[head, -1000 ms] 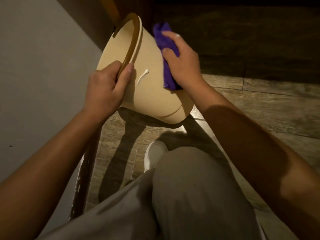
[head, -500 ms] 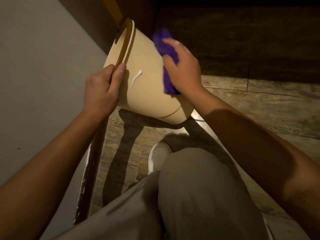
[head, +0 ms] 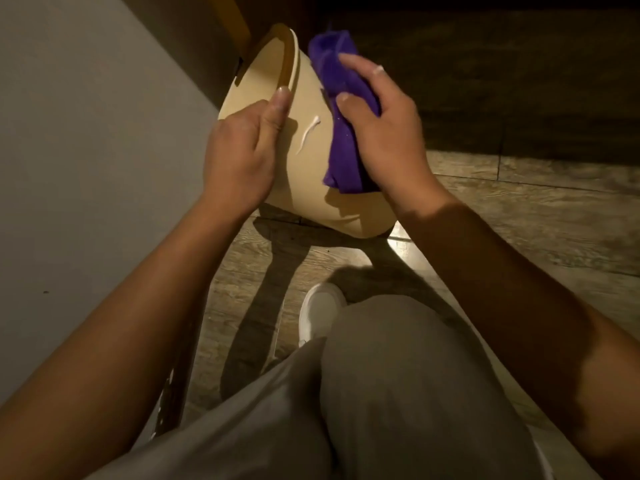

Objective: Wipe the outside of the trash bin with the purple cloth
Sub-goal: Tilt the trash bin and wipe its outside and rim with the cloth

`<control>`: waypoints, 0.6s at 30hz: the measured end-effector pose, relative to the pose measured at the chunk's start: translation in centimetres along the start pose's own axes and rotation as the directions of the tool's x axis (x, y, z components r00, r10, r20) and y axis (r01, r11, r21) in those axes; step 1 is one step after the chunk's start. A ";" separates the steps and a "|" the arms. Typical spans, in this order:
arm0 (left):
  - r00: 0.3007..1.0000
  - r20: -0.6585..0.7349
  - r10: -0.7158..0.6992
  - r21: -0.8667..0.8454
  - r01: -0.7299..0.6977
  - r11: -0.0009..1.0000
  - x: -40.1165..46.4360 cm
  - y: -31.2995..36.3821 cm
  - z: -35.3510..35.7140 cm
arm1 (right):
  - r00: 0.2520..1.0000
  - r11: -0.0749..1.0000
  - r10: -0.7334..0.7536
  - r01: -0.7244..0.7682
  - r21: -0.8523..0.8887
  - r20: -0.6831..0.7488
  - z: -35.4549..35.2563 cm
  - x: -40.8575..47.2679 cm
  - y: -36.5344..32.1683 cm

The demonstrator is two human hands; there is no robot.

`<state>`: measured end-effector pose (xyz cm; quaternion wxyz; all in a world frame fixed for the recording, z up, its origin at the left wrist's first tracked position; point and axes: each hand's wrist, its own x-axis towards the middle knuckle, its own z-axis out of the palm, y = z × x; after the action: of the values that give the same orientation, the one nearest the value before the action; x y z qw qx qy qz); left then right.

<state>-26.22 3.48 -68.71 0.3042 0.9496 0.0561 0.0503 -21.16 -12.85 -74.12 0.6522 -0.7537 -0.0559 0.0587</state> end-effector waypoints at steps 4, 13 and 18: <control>1.000 -0.001 -0.024 0.011 0.024 1.000 0.3 0.2 -0.3 | 0.977 0.977 0.113 -0.143 -0.161 -0.183 -0.7 -1.6 3.6; 0.997 -0.074 -0.036 -0.074 0.031 0.997 1.2 2.4 0.5 | 0.940 0.943 -0.306 0.278 -0.181 -0.151 3.2 -1.7 -1.9; 0.984 -0.155 -0.082 -0.047 0.076 0.996 0.9 0.4 -0.3 | 0.973 0.931 -0.123 0.046 -0.361 -0.193 3.5 0.2 0.9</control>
<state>-25.32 3.47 -68.20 0.3198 0.9334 0.1164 0.1140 -21.53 -9.57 -75.52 0.5097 -0.8577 -0.0282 -0.0617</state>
